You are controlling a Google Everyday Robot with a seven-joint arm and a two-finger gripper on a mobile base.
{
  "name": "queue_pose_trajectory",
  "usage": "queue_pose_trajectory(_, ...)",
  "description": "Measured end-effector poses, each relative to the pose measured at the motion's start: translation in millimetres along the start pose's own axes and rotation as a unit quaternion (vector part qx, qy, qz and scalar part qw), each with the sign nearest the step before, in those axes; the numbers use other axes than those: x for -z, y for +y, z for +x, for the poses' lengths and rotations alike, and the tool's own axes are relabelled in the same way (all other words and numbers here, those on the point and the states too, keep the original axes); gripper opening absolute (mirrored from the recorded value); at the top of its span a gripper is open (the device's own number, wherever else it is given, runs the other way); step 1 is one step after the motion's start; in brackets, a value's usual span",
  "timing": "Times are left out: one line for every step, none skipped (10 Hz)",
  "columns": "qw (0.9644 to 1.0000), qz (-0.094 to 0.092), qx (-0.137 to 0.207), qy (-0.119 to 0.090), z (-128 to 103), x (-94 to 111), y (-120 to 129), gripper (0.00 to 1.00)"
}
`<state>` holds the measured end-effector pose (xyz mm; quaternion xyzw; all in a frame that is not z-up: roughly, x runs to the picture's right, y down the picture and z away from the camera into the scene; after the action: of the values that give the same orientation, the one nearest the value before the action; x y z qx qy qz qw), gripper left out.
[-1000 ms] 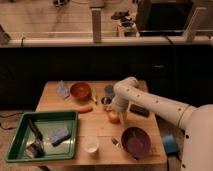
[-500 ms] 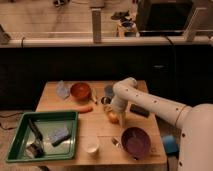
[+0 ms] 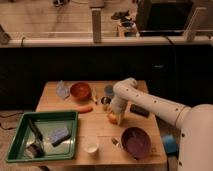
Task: Place apple in paper cup
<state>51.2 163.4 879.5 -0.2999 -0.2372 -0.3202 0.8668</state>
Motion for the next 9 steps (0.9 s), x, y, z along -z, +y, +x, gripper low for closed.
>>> queue_pose_trajectory(1.0000,0.001,0.004,-0.001,-2.4,4.9,1.7,0.35)
queue_pose_trajectory(1.0000,0.003,0.007,-0.001,-4.1,9.1,1.5,0.30)
queue_pose_trajectory(0.9999,0.007,0.015,0.002,-8.7,19.4,0.0,0.21)
queue_pose_trajectory(0.9996,0.014,0.026,0.003,-16.1,33.1,-3.9,0.19)
queue_pose_trajectory(0.9991,0.022,0.038,0.004,-23.3,47.9,-6.5,0.21)
queue_pose_trajectory(0.9985,0.025,0.049,0.004,-29.4,60.5,-7.0,0.19)
queue_pose_trajectory(0.9971,0.028,0.071,0.003,-41.0,77.2,-10.5,0.17)
queue_pose_trajectory(0.9949,0.031,0.096,0.002,-55.2,92.5,-14.9,0.18)
queue_pose_trajectory(0.9949,0.030,0.096,0.002,-53.7,91.2,-12.8,0.18)
